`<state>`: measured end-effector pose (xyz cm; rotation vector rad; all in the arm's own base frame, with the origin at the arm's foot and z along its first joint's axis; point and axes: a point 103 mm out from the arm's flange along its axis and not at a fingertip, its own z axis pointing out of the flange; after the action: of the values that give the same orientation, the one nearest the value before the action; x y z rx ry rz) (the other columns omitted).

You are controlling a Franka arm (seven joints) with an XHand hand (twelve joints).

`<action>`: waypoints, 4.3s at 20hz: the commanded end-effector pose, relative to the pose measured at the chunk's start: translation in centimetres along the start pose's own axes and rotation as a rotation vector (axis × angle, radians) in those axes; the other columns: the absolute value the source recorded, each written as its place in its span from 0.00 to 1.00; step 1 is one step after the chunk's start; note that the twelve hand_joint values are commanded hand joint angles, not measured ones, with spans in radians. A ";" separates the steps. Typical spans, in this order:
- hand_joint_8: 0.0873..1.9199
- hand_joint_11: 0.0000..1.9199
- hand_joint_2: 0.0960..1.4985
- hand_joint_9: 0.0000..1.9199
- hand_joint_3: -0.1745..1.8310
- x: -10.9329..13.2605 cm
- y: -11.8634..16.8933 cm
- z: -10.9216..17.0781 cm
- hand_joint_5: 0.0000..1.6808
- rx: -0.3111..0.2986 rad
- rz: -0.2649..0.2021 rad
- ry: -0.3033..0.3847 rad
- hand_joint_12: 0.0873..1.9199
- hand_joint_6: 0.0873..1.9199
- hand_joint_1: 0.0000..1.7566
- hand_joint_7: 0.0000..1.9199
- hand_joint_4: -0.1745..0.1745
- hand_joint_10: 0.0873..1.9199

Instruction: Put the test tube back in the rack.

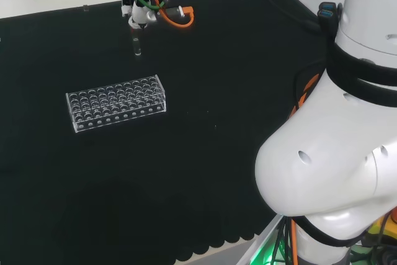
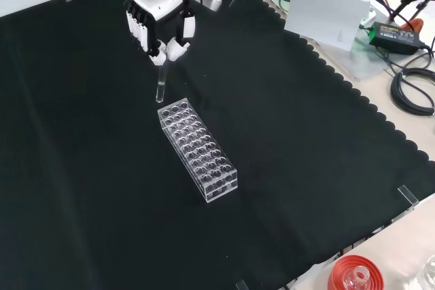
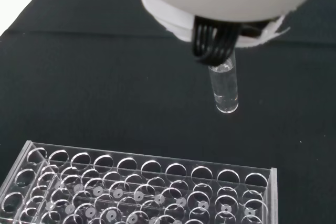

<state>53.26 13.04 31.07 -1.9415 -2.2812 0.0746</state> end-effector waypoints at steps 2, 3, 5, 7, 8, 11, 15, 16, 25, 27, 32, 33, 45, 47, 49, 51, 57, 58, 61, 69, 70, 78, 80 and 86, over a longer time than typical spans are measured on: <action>0.28 0.68 0.29 0.69 0.50 0.3 -0.1 0.6 0.80 0.011 -0.009 0.009 0.47 0.27 0.82 0.77 0.00 0.23; 0.28 0.68 0.29 0.69 0.50 0.3 -0.1 0.8 0.80 0.016 -0.012 0.007 0.47 0.27 0.82 0.77 0.00 0.23; 0.28 0.68 0.29 0.69 0.50 0.4 0.0 1.2 0.80 0.028 -0.016 0.006 0.47 0.27 0.82 0.77 0.00 0.23; 0.28 0.68 0.29 0.69 0.50 0.4 0.1 1.5 0.80 0.039 -0.019 0.005 0.47 0.27 0.82 0.77 0.00 0.23; 0.28 0.68 0.29 0.69 0.50 0.4 0.2 1.6 0.80 0.044 -0.021 0.002 0.47 0.27 0.82 0.77 0.00 0.23; 0.28 0.68 0.29 0.69 0.50 0.3 0.5 2.0 0.80 0.055 -0.025 -0.006 0.47 0.27 0.82 0.77 0.00 0.23; 0.28 0.68 0.29 0.70 0.50 -0.1 0.9 2.3 0.80 0.064 -0.027 -0.022 0.47 0.27 0.82 0.77 0.00 0.23; 0.28 0.68 0.29 0.70 0.50 -0.2 1.1 2.4 0.80 0.069 -0.027 -0.026 0.47 0.27 0.82 0.77 0.00 0.23; 0.28 0.68 0.29 0.70 0.50 -0.8 1.5 3.7 0.80 0.120 -0.030 -0.009 0.47 0.27 0.82 0.76 0.00 0.23; 0.28 0.68 0.29 0.70 0.50 -0.8 1.4 4.0 0.80 0.127 -0.030 -0.002 0.47 0.27 0.82 0.76 0.00 0.23; 0.29 0.68 0.29 0.70 0.50 -0.8 1.3 4.7 0.80 0.143 -0.030 0.007 0.47 0.27 0.82 0.76 0.00 0.23; 0.29 0.68 0.29 0.70 0.50 -0.8 1.3 4.8 0.80 0.144 -0.030 0.008 0.47 0.27 0.82 0.76 0.00 0.23; 0.29 0.68 0.29 0.70 0.50 -0.4 1.4 6.0 0.80 0.164 -0.036 0.018 0.47 0.27 0.82 0.76 0.00 0.23; 0.29 0.68 0.29 0.70 0.50 -0.5 1.4 6.0 0.80 0.164 -0.036 0.020 0.47 0.27 0.82 0.76 0.00 0.23; 0.29 0.68 0.29 0.70 0.50 -0.5 1.4 6.1 0.80 0.167 -0.035 0.022 0.47 0.27 0.82 0.76 0.00 0.23; 0.29 0.68 0.29 0.70 0.50 -0.5 1.5 6.1 0.80 0.168 -0.036 0.023 0.47 0.27 0.82 0.76 0.00 0.22; 0.29 0.68 0.29 0.70 0.50 -0.6 1.6 6.3 0.80 0.174 -0.037 0.026 0.47 0.27 0.82 0.76 0.00 0.22; 0.29 0.68 0.29 0.70 0.50 -0.6 1.6 6.4 0.80 0.175 -0.036 0.028 0.47 0.27 0.82 0.76 0.00 0.22; 0.29 0.67 0.29 0.70 0.50 -0.9 1.8 7.0 0.80 0.177 -0.034 0.033 0.47 0.27 0.82 0.76 0.00 0.22; 0.29 0.67 0.29 0.70 0.51 -1.0 1.9 7.3 0.80 0.182 -0.035 0.032 0.47 0.27 0.82 0.76 0.00 0.22; 0.29 0.67 0.29 0.70 0.51 -1.2 2.0 7.3 0.80 0.183 -0.035 0.031 0.47 0.27 0.82 0.76 0.00 0.22; 0.29 0.67 0.29 0.70 0.51 -1.8 2.6 6.8 0.80 0.162 -0.037 0.029 0.47 0.27 0.82 0.76 0.00 0.22; 0.29 0.67 0.29 0.70 0.51 -2.1 2.6 6.4 0.80 0.160 -0.038 0.029 0.47 0.27 0.82 0.76 0.00 0.22; 0.29 0.67 0.29 0.70 0.51 -2.3 2.5 6.3 0.80 0.157 -0.033 0.025 0.47 0.27 0.82 0.76 0.00 0.22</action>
<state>55.23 11.63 24.34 -1.8124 -2.2193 0.2182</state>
